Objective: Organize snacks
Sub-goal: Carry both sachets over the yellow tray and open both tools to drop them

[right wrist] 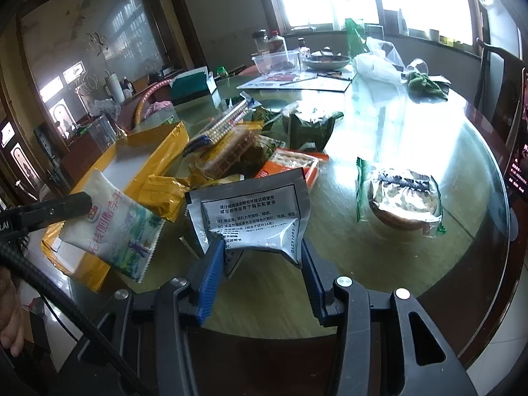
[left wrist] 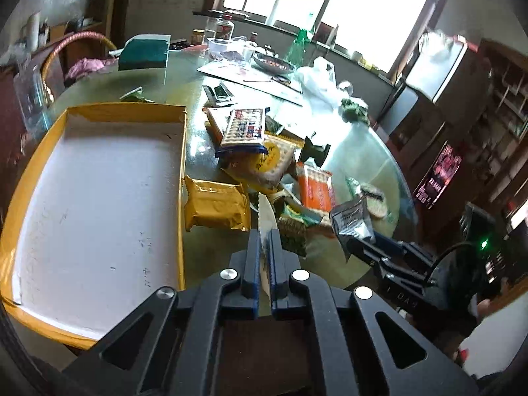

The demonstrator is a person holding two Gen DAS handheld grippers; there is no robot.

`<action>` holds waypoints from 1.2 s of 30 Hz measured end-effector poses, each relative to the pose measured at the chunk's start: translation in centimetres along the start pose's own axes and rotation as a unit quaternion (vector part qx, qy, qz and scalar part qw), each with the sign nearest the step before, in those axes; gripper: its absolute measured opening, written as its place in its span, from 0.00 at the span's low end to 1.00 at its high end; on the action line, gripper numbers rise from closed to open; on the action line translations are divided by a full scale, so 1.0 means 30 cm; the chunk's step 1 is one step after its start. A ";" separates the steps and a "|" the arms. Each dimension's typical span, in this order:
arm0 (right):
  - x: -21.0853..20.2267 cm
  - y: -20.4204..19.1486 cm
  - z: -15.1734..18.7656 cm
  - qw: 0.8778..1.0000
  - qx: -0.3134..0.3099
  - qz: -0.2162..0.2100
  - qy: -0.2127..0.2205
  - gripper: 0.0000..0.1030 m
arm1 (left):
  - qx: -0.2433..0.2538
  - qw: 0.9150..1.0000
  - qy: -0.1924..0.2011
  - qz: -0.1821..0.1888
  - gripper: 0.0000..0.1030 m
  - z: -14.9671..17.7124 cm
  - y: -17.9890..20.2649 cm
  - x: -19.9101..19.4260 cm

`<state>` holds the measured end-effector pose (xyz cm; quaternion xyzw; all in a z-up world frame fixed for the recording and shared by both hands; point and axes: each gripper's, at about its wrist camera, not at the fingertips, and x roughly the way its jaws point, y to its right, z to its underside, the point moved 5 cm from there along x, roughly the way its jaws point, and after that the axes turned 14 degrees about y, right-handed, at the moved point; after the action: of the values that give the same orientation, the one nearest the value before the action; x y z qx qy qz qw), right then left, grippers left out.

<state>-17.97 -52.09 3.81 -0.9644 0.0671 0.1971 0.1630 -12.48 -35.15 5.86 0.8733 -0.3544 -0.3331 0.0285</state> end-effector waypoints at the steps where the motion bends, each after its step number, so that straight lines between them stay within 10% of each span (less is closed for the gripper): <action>1: -0.005 -0.004 -0.005 1.000 -0.001 -0.001 0.004 0.45 | -0.002 1.000 0.004 -0.002 0.05 -0.003 -0.005 -0.007; 15: 0.013 -0.248 -0.084 0.995 -0.034 -0.087 0.024 0.44 | -0.060 0.996 0.065 -0.029 0.03 -0.064 -0.184 -0.177; 26: 0.223 -0.603 -0.034 0.974 -0.125 -0.184 -0.034 0.44 | -0.119 0.984 0.074 -0.109 0.01 -0.022 -0.466 -0.230; 36: 0.339 -0.728 0.073 0.960 -0.193 -0.182 -0.089 0.45 | -0.146 0.974 0.073 -0.158 0.02 0.014 -0.637 -0.220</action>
<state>-5.23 -31.52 4.11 -0.9521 -0.1640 0.2578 0.0126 -4.72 -16.58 3.77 0.9265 -0.1569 -0.3172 0.1282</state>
